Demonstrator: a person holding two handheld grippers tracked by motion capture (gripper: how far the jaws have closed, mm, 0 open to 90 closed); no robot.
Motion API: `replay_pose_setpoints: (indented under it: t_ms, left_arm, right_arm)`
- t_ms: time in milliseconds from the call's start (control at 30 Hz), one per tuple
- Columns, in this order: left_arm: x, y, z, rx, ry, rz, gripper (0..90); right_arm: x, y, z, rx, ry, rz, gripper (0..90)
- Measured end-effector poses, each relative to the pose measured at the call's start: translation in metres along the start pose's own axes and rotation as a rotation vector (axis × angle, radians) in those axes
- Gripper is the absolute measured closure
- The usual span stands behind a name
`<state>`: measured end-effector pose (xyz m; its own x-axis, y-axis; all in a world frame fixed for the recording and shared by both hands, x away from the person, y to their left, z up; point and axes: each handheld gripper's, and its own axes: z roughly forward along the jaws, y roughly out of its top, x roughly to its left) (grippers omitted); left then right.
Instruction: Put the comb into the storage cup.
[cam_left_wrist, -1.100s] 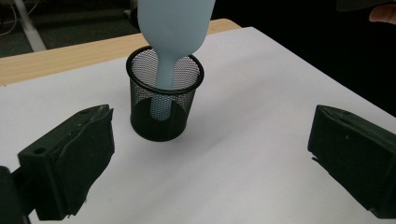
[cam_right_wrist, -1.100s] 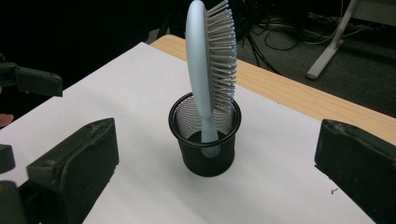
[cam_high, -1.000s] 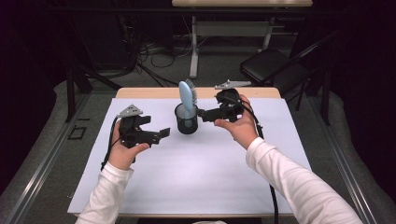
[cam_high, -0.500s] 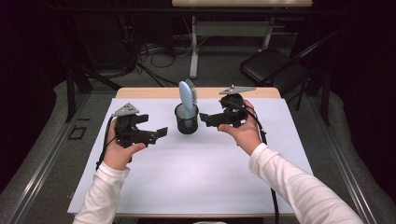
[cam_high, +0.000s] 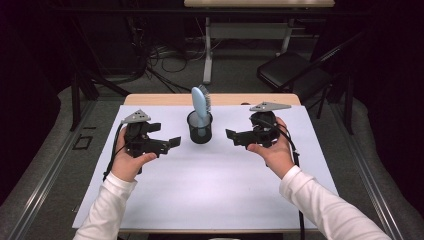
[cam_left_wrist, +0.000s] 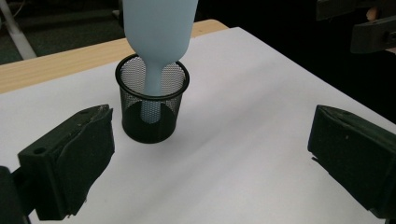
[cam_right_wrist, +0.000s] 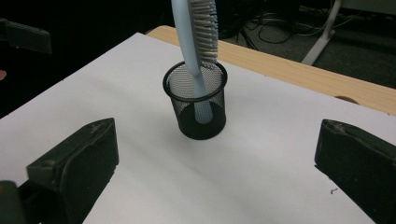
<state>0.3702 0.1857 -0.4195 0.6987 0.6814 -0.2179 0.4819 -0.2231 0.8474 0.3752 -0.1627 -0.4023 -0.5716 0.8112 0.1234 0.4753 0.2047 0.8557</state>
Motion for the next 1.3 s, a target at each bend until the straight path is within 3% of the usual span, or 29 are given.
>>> replay_pose_setpoints:
  t_ms: [267, 767, 1300]
  left_arm:
    - [0.001, -0.003, -0.008, 0.018, 0.019, 0.010, 0.7]
    - [0.007, -0.019, -0.026, -0.005, 0.053, -0.004, 0.7]
    - [0.016, -0.046, -0.035, -0.033, 0.071, -0.026, 0.7]
  right_arm:
    - [-0.013, -0.018, -0.016, 0.008, -0.036, 0.030, 0.0]
    - [-0.041, -0.051, -0.055, -0.022, -0.099, 0.096, 0.0]
    - [-0.057, -0.103, -0.063, 0.000, -0.143, 0.142, 0.0]
